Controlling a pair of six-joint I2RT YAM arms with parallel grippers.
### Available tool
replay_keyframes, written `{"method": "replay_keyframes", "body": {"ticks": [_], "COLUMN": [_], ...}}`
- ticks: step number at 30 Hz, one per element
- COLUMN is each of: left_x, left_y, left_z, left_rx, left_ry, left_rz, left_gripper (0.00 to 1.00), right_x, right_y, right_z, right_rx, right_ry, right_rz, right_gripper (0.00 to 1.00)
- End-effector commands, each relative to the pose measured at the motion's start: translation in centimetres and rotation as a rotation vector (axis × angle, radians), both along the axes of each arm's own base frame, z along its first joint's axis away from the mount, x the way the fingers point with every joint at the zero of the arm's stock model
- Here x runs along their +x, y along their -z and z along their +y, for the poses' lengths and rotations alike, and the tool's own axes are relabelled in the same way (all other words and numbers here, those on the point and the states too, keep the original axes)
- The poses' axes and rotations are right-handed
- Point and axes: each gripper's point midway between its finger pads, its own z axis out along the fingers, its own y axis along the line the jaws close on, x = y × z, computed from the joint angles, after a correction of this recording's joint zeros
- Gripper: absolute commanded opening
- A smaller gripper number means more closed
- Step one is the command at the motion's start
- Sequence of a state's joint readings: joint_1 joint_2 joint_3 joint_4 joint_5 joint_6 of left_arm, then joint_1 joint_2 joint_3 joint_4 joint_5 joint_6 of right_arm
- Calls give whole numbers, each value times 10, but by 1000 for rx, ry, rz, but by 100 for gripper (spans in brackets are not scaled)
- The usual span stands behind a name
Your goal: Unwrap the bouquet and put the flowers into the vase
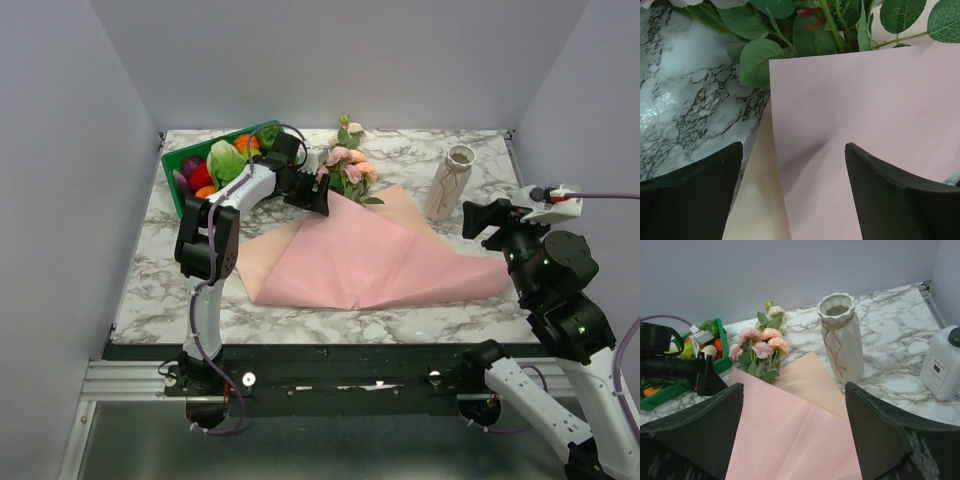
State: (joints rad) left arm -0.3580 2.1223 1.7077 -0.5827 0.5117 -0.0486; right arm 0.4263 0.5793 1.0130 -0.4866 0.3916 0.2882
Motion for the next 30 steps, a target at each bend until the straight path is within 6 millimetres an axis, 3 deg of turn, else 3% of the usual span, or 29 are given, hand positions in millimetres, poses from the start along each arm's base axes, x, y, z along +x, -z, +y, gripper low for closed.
{"method": "replay_keyframes", "body": {"ticks": [1,3,6,11,14,20,22,25,30], "left_x": [-3,-8,-14,-14,-15,-16,-16,-25,-57], "left_y": [-4,-6,-9,-13,-21,-37,-42,-54,-87], "left_z": [-10,-13,-18,-19,-21,-25,-25,-27,-43], "left_rx": [-35,-47,-70,-74,-97,-122,-129,-120,-121], "left_ry": [53,73,98,106,114,114,112,126,223], "left_rz": [2,4,16,31,26,13,11,1,-53], "left_gripper": [77,64,52,42,31,23,17,0,0], "right_x": [0,1,3,3,3,3,3,3,3], "right_y": [-4,-4,-6,-12,-14,-19,-21,-23,-29], "right_z": [7,7,9,13,15,16,17,17,17], "right_rx": [21,23,23,32,37,39,40,37,35], "right_ry": [-32,-32,-38,-58,-64,-74,-78,-80,-80], "right_rz": [-19,-19,-19,-27,-30,-39,-43,-49,-62], "right_gripper": [87,87,87,86,85,85,85,85,85]}}
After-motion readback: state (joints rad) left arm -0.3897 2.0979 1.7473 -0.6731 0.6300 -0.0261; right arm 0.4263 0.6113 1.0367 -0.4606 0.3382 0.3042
